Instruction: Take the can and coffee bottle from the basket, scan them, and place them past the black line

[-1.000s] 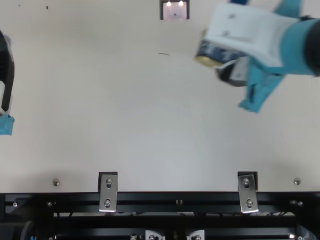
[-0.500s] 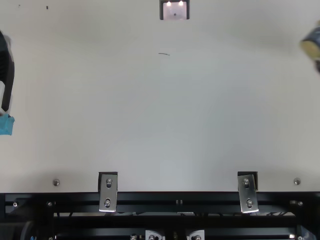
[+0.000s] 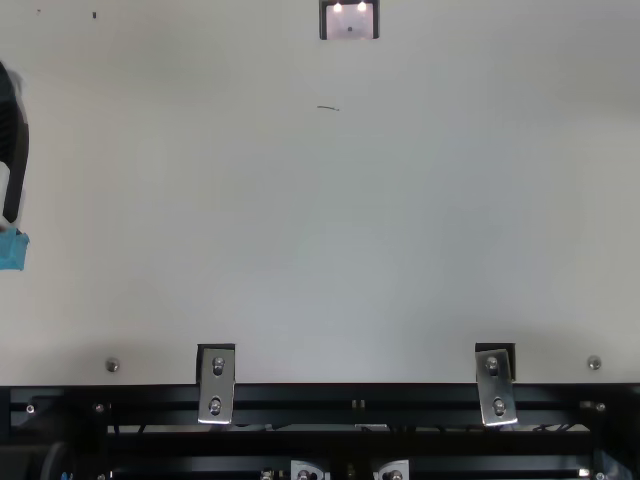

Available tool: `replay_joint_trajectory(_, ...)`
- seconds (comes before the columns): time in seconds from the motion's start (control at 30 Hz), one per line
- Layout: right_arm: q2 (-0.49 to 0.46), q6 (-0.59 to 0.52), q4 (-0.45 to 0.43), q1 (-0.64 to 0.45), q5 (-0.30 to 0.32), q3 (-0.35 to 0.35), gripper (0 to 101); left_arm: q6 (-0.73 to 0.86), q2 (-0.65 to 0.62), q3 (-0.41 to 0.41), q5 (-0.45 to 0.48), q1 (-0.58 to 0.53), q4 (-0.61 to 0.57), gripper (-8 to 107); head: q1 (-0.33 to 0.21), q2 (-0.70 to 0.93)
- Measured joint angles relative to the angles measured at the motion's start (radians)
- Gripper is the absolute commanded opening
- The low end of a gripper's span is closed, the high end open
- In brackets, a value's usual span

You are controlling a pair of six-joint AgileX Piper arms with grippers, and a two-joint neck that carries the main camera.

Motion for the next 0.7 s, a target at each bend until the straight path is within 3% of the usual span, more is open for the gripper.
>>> replay_joint_trajectory(0.3, 0.056, -0.034, 0.000, -0.218, -0.070, 0.034, 0, 0.000, 0.000, 0.000, 0.000, 0.000, 0.000, 90, 0.000, 0.005)
replay_joint_trajectory(0.6, 0.075, -0.095, 0.072, -0.333, -0.099, 0.081, 0, 0.000, 0.000, 0.000, 0.000, 0.000, 0.000, 90, 0.000, 0.000)
replay_joint_trajectory(0.63, 0.076, -0.104, 0.083, -0.342, -0.105, 0.086, 47, 0.000, 0.000, 0.000, 0.000, 0.000, 0.000, 90, 0.000, 0.000)
replay_joint_trajectory(0.67, 0.076, -0.108, 0.091, -0.348, -0.106, 0.090, 101, 0.000, 0.000, 0.000, 0.000, 0.000, 0.000, 90, 0.000, 0.005)
replay_joint_trajectory(0.7, 0.076, -0.113, 0.102, -0.352, -0.109, 0.095, 101, 0.000, 0.000, 0.000, 0.000, 0.000, 0.000, 90, 0.000, 0.005)
